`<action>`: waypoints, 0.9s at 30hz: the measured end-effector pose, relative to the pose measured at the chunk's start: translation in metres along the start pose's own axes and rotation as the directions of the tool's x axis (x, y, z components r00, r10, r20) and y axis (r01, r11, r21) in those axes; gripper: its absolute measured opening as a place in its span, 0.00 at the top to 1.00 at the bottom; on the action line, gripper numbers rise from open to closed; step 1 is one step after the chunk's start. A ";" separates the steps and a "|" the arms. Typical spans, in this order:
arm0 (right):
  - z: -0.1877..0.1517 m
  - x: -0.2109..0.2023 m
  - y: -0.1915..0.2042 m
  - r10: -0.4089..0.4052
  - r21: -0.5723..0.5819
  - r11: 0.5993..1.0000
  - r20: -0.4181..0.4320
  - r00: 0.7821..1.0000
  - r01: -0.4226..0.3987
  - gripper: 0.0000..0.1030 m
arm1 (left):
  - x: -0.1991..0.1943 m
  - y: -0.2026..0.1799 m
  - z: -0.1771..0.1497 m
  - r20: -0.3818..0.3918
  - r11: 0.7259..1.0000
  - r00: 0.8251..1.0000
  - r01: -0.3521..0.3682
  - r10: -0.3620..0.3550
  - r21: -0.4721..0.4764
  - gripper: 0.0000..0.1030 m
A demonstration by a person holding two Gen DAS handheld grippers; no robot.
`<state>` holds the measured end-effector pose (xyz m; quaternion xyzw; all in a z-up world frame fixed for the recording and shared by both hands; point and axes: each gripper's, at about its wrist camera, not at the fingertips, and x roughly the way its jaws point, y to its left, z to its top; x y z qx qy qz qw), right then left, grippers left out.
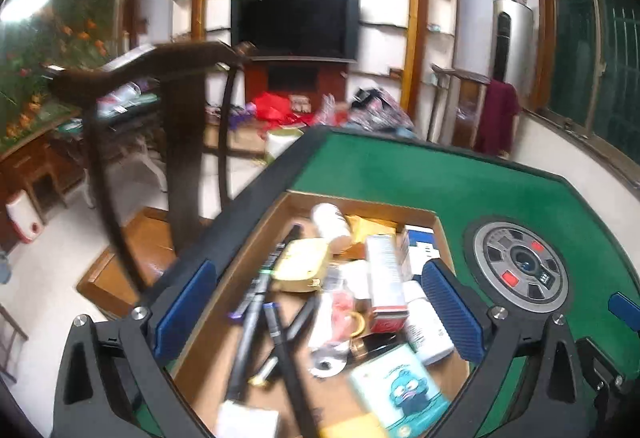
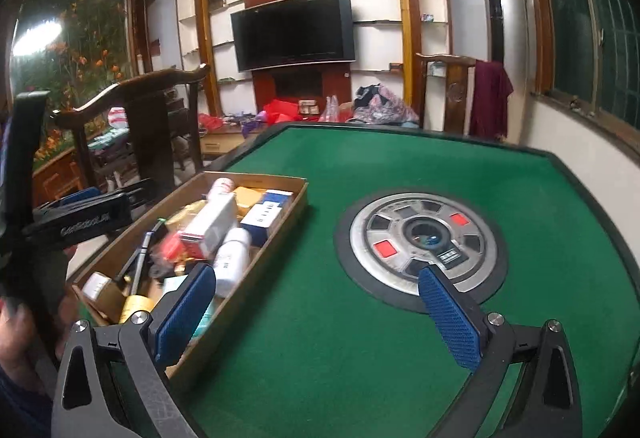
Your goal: Organize objects
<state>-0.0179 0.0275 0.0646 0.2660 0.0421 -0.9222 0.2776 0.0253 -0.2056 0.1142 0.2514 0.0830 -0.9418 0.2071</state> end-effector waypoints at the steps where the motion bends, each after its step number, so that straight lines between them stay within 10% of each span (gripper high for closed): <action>1: -0.001 -0.002 0.003 0.016 -0.007 1.000 0.004 1.000 -0.016 0.00 | -0.006 0.003 -0.001 0.002 1.000 1.000 0.020 -0.020 -0.005 0.00; 27: -0.022 -0.007 0.046 0.065 -0.162 0.985 0.016 0.998 -0.062 0.00 | -0.052 0.014 -0.024 0.005 0.980 0.984 -0.177 0.177 0.095 0.00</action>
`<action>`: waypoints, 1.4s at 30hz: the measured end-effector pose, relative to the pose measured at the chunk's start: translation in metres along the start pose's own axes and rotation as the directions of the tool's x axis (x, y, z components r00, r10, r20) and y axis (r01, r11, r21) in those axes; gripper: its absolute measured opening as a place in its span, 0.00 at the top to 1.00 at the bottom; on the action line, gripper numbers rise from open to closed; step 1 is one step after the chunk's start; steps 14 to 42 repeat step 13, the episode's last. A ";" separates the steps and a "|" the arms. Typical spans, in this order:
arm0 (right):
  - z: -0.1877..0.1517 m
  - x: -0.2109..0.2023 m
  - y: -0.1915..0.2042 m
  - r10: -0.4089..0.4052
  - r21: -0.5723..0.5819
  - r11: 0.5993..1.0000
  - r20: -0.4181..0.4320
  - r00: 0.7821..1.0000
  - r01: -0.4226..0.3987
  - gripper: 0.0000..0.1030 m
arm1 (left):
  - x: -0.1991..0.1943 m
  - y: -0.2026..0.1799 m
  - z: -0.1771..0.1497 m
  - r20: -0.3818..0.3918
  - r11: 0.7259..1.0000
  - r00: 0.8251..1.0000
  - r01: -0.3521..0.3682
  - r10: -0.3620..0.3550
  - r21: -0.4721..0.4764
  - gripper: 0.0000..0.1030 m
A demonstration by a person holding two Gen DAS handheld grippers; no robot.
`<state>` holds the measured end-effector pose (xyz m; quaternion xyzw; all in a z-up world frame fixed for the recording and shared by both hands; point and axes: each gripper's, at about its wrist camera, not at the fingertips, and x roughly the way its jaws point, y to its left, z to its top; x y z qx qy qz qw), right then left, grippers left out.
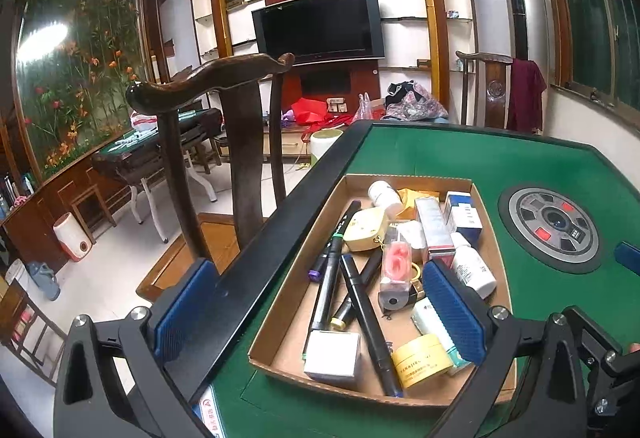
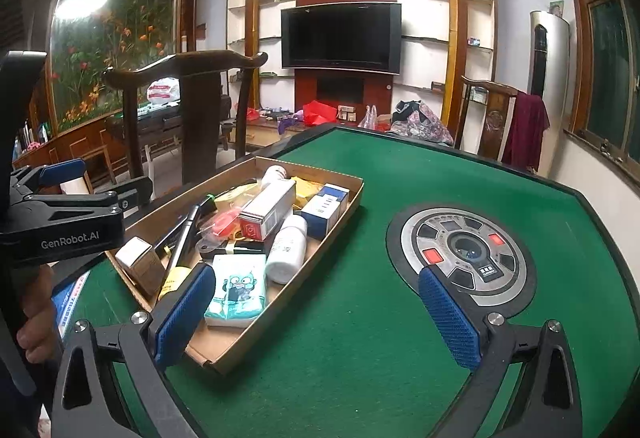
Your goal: Organize objects
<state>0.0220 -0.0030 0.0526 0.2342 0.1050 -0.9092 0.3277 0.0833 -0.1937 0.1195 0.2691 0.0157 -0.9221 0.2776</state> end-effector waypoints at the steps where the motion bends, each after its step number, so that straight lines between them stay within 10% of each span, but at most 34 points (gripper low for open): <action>1: 0.000 0.000 0.000 -0.002 -0.001 1.000 0.000 1.000 0.002 0.00 | 0.000 0.001 0.000 -0.001 1.000 1.000 0.001 -0.001 -0.001 0.00; 42: -0.001 0.003 0.000 0.001 0.004 1.000 -0.006 1.000 -0.001 0.00 | -0.006 -0.002 -0.009 -0.013 0.998 0.999 -0.046 0.046 0.043 0.00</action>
